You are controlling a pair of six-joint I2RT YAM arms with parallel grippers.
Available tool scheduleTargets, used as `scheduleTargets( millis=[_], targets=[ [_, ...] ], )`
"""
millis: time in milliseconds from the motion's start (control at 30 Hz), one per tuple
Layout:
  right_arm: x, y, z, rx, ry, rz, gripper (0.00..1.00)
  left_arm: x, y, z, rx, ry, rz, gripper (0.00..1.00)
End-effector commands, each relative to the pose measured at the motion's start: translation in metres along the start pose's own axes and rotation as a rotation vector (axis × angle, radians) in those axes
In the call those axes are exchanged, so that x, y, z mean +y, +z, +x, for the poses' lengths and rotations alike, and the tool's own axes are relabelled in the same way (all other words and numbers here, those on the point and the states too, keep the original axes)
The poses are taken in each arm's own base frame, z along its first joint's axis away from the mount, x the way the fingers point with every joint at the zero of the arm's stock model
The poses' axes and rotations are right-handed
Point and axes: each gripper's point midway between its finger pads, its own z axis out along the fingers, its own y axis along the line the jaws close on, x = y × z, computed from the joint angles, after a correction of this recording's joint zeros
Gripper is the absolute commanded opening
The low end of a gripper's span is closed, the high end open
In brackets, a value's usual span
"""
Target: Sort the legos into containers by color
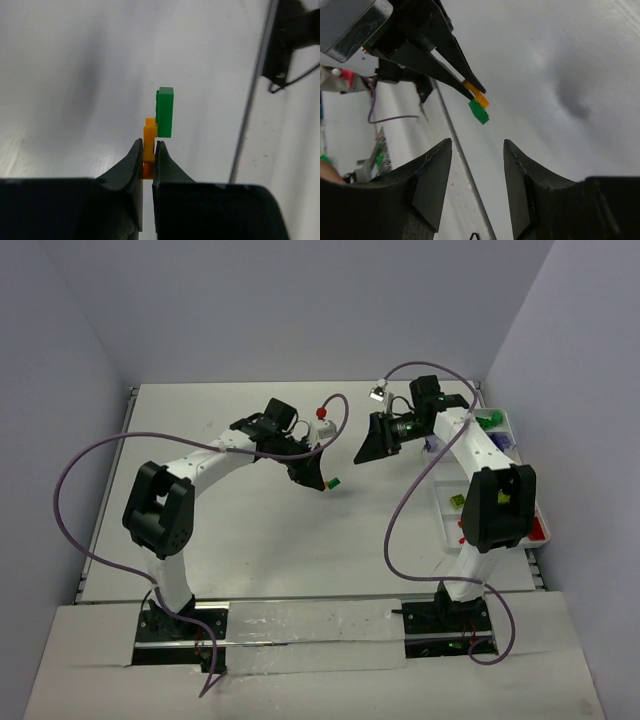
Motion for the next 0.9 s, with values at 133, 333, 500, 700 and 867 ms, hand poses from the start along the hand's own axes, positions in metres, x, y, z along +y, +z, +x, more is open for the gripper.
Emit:
scheduleTargets(
  millis=[133,333,500,700,867],
  targets=[
    [0.039,0.021,-0.002,0.001,-0.029,-0.258,0.51,-0.074,-0.027,-0.034,-0.121,0.049,0.315,0.0],
    [0.045,0.026,0.003,0.014,-0.054,-0.264,0.5,-0.076,-0.031,-0.039,-0.146,-0.023,0.384,0.0],
    [0.05,0.027,0.007,0.02,-0.065,-0.275,0.5,-0.072,-0.035,-0.044,-0.161,-0.076,0.421,0.0],
    [0.056,0.027,0.012,0.04,-0.071,-0.305,0.53,-0.069,-0.036,-0.045,-0.166,-0.089,0.42,0.0],
    [0.065,0.025,0.012,0.038,-0.083,-0.336,0.57,-0.067,-0.034,-0.044,-0.163,-0.095,0.421,0.0]
  ],
)
